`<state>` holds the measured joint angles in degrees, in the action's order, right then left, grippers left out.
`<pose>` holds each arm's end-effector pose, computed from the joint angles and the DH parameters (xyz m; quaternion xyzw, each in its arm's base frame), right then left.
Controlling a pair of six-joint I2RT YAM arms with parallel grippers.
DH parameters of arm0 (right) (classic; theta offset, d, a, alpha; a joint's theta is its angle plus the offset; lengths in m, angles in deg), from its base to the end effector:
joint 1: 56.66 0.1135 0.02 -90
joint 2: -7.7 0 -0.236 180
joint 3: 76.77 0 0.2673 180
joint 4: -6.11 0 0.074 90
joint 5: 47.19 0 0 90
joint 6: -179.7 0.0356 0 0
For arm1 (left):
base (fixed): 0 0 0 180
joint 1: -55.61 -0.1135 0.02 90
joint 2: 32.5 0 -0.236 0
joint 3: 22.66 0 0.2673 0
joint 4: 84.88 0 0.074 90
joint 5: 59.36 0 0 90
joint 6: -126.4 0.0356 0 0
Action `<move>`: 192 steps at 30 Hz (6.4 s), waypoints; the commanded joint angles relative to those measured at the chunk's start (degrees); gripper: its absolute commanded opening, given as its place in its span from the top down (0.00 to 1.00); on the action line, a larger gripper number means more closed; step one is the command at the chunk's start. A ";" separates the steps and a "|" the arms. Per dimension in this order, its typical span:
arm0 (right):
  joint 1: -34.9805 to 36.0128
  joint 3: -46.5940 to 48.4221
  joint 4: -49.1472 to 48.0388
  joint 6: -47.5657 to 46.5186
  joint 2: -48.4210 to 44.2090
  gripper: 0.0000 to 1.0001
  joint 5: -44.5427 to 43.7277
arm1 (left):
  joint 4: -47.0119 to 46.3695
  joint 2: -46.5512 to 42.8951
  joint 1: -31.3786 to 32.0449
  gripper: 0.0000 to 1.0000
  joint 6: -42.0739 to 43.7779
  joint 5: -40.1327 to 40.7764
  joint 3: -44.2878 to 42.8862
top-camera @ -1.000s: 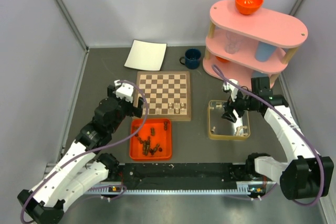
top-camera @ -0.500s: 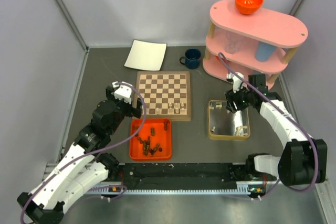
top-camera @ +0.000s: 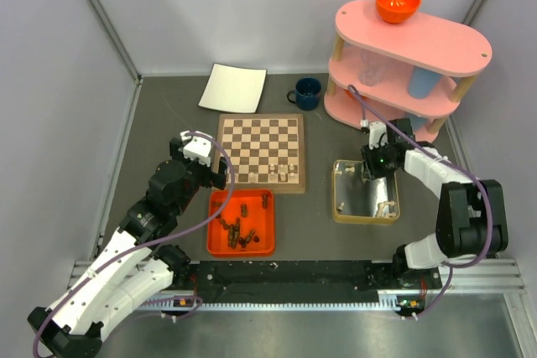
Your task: Set up the chess pieces on the board
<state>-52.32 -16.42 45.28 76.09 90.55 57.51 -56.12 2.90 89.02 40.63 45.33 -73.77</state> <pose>0.2875 0.0309 0.1499 -0.1809 0.9450 0.1040 0.2519 0.1641 -0.0974 0.2981 0.1752 0.7606 -0.0586 0.6224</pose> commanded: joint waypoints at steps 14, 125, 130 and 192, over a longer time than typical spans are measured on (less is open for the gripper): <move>1.64 3.69 -1.33 0.43 4.87 0.82 -2.74 | -2.96 0.02 -0.19 0.02 0.52 0.24 0.34; 5.86 0.88 15.46 -21.90 -22.73 1.00 43.92 | -28.89 63.04 13.61 0.59 -54.94 -55.83 -28.23; 6.30 0.88 15.73 -22.25 -22.55 1.00 43.49 | -29.67 62.69 13.53 0.81 -55.47 -55.83 -27.79; 8.93 8.51 -5.48 21.54 -20.01 1.00 45.34 | -82.33 47.76 15.38 0.50 -92.57 -24.80 7.88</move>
<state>-44.48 -15.46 28.06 110.34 70.46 106.14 -134.96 53.87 106.09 -56.83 22.95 -68.96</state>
